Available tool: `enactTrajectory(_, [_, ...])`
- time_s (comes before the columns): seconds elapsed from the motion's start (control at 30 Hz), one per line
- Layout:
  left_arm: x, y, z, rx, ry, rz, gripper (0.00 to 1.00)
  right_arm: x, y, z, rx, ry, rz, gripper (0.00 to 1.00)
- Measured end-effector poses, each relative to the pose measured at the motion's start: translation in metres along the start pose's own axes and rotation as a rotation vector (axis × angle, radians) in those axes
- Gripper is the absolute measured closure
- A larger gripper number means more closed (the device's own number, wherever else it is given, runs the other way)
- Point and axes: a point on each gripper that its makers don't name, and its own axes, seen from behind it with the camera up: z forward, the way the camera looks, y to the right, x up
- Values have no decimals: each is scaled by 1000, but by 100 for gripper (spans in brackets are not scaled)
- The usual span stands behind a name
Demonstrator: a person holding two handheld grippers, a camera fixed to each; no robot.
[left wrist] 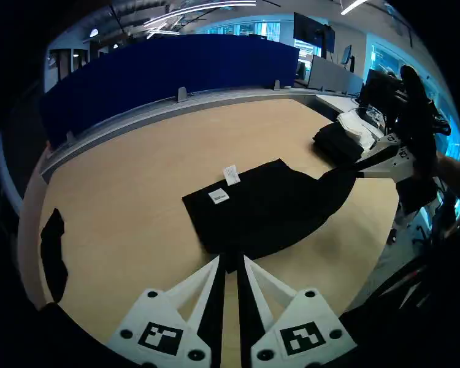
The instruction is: Fold towel
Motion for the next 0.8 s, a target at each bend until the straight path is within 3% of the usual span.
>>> enactTrajectory(0.4, [17,-11,30,12,5,22,87,8,23,25,-9,-23,2,81])
enactTrajectory(0.8, [33,-35,75,27,2,61,87,24,61,69,-16,-37,17,80])
